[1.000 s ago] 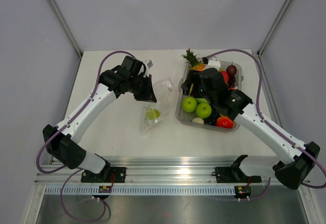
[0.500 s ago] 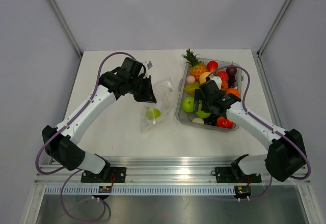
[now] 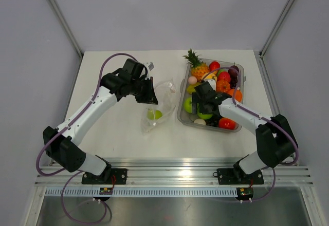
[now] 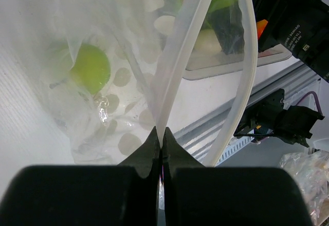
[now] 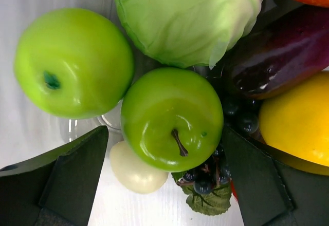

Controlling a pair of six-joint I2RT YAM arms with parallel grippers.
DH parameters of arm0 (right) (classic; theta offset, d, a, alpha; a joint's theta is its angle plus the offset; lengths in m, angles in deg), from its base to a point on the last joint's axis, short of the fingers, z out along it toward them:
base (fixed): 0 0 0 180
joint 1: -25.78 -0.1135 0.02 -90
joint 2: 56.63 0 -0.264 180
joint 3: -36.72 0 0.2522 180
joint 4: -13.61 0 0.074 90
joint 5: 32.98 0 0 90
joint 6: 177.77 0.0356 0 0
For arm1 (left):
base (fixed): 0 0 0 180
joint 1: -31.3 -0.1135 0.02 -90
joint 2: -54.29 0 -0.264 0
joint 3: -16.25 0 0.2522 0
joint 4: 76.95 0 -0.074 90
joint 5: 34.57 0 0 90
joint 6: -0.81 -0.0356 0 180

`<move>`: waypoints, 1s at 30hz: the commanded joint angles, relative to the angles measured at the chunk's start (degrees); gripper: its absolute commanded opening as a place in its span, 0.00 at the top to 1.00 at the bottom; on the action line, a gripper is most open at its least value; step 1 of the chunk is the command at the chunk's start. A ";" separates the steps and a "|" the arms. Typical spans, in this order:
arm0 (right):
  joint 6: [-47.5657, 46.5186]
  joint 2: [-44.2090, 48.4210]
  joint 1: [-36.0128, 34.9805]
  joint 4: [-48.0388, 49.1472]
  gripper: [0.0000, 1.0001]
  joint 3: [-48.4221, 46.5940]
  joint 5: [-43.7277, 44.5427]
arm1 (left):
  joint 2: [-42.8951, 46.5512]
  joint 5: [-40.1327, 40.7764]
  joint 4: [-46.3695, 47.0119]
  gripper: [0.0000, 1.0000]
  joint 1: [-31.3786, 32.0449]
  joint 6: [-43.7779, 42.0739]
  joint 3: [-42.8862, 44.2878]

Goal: Place the food in the zip-top bag and seal the zipper
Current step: Pick up the fake fruit from the bin, then place the fake fruit in the zipper food storage bag.

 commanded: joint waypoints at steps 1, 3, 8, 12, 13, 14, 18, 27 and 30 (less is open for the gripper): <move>-0.79 -1.56 -0.02 3.70 0.01 -0.48 1.80 | 2.01 -0.67 2.13 1.00 -0.22 -0.03 -0.58; -0.97 -2.44 -0.02 3.96 0.06 -0.75 1.98 | 2.01 -0.85 2.13 1.00 -0.22 0.06 -0.67; -0.53 -2.62 -0.02 3.79 0.12 -0.31 2.41 | 2.45 -0.85 2.13 1.00 -0.22 0.06 -0.94; 0.17 0.89 -0.02 2.21 0.25 0.66 2.86 | 2.54 -0.94 2.22 1.00 -0.22 0.06 -1.02; 0.35 1.94 -0.02 1.77 0.28 0.66 2.95 | 2.54 -0.94 2.22 1.00 -0.22 0.14 -1.11; 0.52 4.74 -0.02 0.72 0.32 0.66 3.12 | 2.45 -1.20 2.48 1.00 -0.22 0.23 -1.46; 1.05 11.87 -0.11 -2.18 0.37 -1.00 2.77 | 2.19 -1.73 3.53 1.00 -0.22 0.76 -1.55; 2.54 20.32 -0.29 -7.46 0.40 -11.19 -7.23 | 0.61 -2.52 3.98 1.00 -0.22 1.11 -0.41; 4.04 20.67 -3.52 -6.93 0.41 -16.20 -10.76 | 0.61 -2.43 3.80 1.00 -0.22 1.02 -0.58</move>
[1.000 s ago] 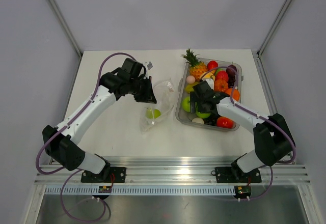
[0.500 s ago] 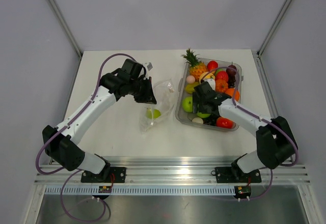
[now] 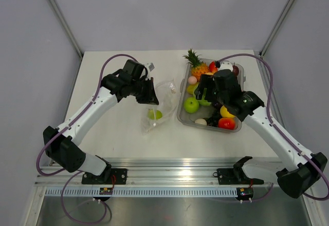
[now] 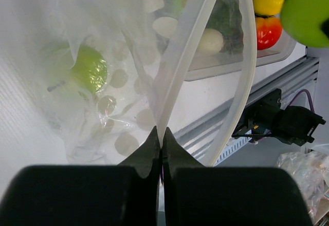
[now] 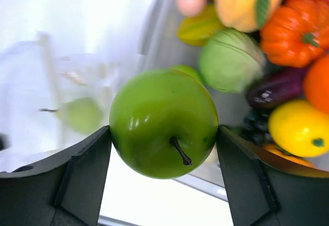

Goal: Place the food in the zip-top bag and seal the zipper
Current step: Place the fake fruit in the zipper food storage bag, then pick up the fake fruit from the bin.

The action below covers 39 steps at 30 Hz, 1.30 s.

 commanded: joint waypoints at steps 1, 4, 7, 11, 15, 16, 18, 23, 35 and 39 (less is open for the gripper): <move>2.01 0.46 -4.38 0.11 0.41 -7.29 -3.91 | 0.45 -1.49 1.79 1.00 -0.22 0.50 1.12; 1.57 -3.66 -10.71 -0.51 0.40 -13.27 -2.14 | 0.28 -1.58 1.70 1.00 -0.22 0.50 1.56; 1.40 -8.15 -13.53 0.27 0.39 -16.80 -2.22 | 0.19 -1.58 1.27 1.00 -0.22 0.50 2.09; 1.66 -12.37 -14.77 2.12 0.39 -17.77 -3.54 | 0.63 -1.40 0.83 1.00 -0.22 0.24 2.00; 1.57 -16.76 -15.30 2.21 0.30 -18.99 -4.68 | 0.80 -1.23 0.91 1.00 -0.22 0.06 1.56; 1.40 -17.30 -15.38 1.78 0.25 -19.78 -5.47 | 0.72 -1.49 0.91 1.00 -0.22 0.06 1.39; 1.04 -18.18 -15.74 1.42 0.09 -20.49 -6.18 | 0.80 -1.67 1.35 1.00 -0.22 0.06 1.12; 0.78 -17.48 -15.82 0.02 0.01 -21.37 -3.20 | 0.80 -1.93 1.70 1.00 -0.22 -0.03 0.77; 6.84 -10.36 -2.65 -0.61 0.13 -4.16 6.93 | 1.33 -0.79 0.82 1.00 -0.22 -0.99 1.12; 10.35 -12.11 0.34 7.19 0.02 2.88 2.01 | 1.24 -0.79 1.00 1.00 -0.22 -0.99 0.95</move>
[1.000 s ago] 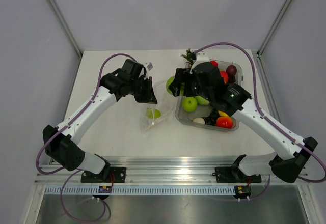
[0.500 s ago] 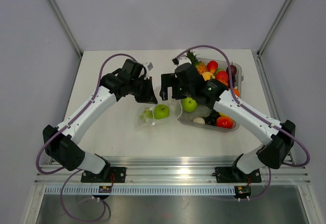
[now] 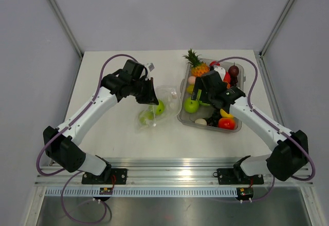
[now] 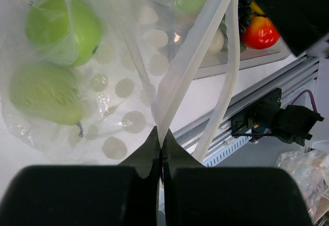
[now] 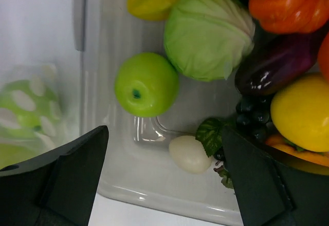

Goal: Place the food in the zip-top bag and seal the zipper
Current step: Pick up the fake fruit from the bin.

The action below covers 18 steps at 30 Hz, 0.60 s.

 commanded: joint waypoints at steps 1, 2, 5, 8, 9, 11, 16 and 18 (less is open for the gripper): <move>4.17 -2.13 0.98 7.43 0.01 5.50 -3.69 | 1.24 -0.68 1.18 1.00 -0.22 -0.93 0.95; 5.05 -2.65 1.07 9.02 0.00 6.39 -3.87 | 1.16 -0.68 1.26 1.00 -0.22 -1.02 0.77; 6.54 -5.46 1.16 13.68 0.00 8.59 -4.75 | 1.24 -0.85 1.35 1.00 -0.22 -1.10 0.68; 7.95 -7.93 1.16 17.81 0.01 10.18 -5.45 | 1.33 -1.38 1.87 1.00 -0.22 -1.28 0.24; 8.22 -8.89 1.24 19.39 0.01 10.44 -5.62 | 1.33 -1.29 1.79 1.00 -0.22 -1.37 0.24; 8.74 -9.86 1.25 20.28 0.01 10.53 -5.28 | 1.24 -1.47 1.88 1.00 -0.22 -1.45 0.15; 8.83 -14.26 1.42 20.28 0.01 8.78 -2.90 | 0.89 -1.64 1.88 1.00 -0.22 -1.63 -0.02; 9.27 -15.49 1.60 21.07 0.01 8.95 -2.64 | 0.81 -1.65 1.96 1.00 -0.22 -1.81 -0.02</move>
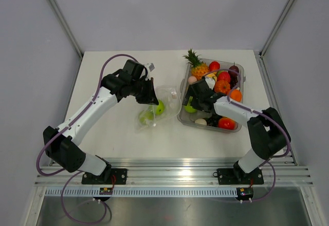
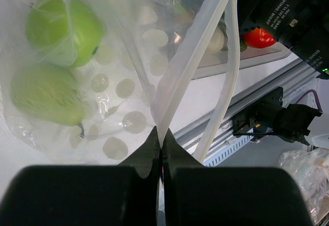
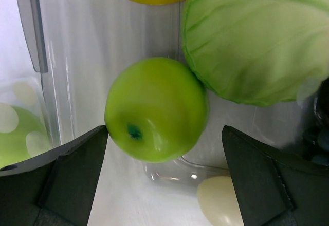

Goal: Place the food in the zip-top bag and seal the zipper
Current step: Pick up the fake fruit from the bin, then place the fake fruit in the zipper food storage bag.

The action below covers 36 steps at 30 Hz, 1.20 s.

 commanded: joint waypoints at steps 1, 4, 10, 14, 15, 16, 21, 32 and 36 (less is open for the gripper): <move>1.67 -1.72 0.68 3.67 0.00 -1.41 2.06 | 0.72 -1.69 1.92 1.00 -0.22 -1.15 0.00; 2.20 -2.86 0.77 4.82 0.02 -0.97 2.50 | 0.63 -1.78 1.83 1.00 -0.22 -1.24 0.00; 2.28 -1.11 0.77 5.87 0.33 0.61 3.73 | 0.36 -1.87 1.66 1.00 -0.22 -1.33 0.26; 1.49 4.67 0.86 5.00 0.44 2.02 4.87 | 0.19 -1.95 1.92 1.00 -0.22 -1.24 0.18; 1.32 5.82 0.86 4.30 0.46 2.28 4.96 | 0.10 -1.95 2.01 1.00 -0.22 -1.24 0.09; 1.14 7.05 0.86 3.86 0.47 2.63 5.14 | 0.10 -2.04 2.10 1.00 -0.22 -1.24 0.00; 0.17 14.35 0.86 0.52 0.48 3.07 5.23 | 0.01 -1.95 2.27 1.00 -0.22 -1.24 0.17; -2.71 25.60 0.77 -6.50 0.50 0.09 2.25 | -0.86 -3.88 2.97 1.00 -0.22 -0.71 0.09; -5.45 25.96 0.68 -11.61 0.51 -6.05 -0.04 | -1.04 -4.86 3.77 1.00 -0.22 -0.19 0.17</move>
